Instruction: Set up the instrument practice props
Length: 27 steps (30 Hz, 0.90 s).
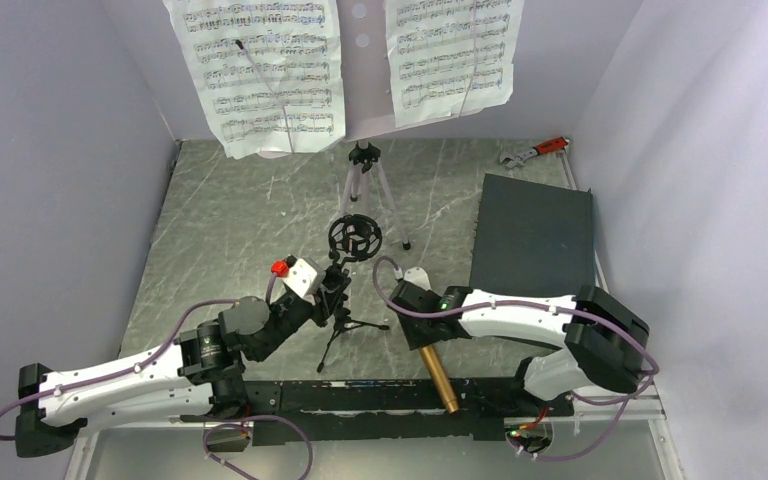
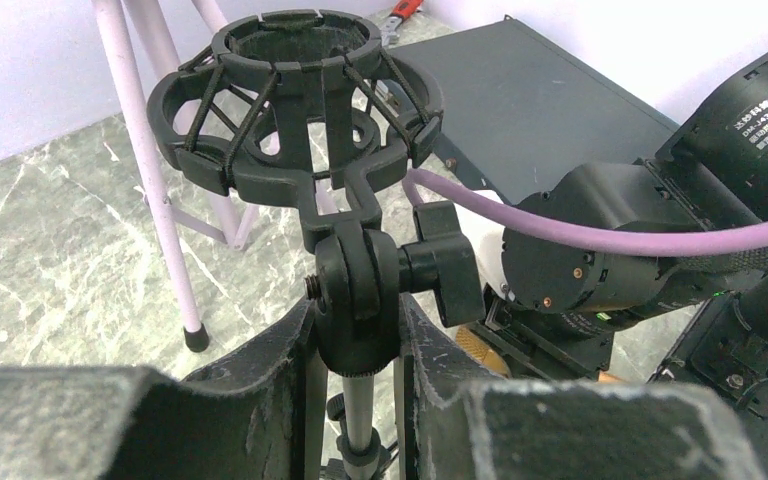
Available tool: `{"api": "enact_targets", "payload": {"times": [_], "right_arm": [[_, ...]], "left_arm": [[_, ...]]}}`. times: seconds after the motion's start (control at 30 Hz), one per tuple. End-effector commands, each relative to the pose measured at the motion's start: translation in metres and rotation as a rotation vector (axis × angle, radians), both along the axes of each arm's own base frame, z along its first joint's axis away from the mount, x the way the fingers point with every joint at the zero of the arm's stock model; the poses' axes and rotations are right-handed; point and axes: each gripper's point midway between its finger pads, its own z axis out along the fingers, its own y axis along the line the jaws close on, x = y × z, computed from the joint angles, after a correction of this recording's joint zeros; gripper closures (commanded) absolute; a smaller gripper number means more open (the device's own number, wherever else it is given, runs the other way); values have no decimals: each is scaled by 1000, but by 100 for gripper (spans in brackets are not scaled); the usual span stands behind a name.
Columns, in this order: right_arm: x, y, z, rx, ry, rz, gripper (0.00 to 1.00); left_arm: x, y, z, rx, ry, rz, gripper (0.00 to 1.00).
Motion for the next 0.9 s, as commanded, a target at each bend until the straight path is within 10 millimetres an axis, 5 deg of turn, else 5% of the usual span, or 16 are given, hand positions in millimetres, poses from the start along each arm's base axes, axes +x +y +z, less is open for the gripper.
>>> {"api": "enact_targets", "payload": {"times": [0.0,0.1,0.2,0.3,0.47,0.87], "right_arm": [[15,6,12,-15,-78,-16,59],[19,8,24,11,-109,-24,80],[23,10,37,47,-137,-31,99],[25,14,47,79,-152,-28,100],[29,18,59,148,-152,-28,100],[55,17,132,476,-215,-51,100]], "left_arm": [[-5,-1,7,9,25,-25,95],[-6,0,2,46,39,-28,88],[-7,-1,4,50,39,-38,70],[-11,-3,5,50,43,-63,37],[-17,-5,8,58,49,-102,12],[-33,17,12,86,128,-128,7]]}}
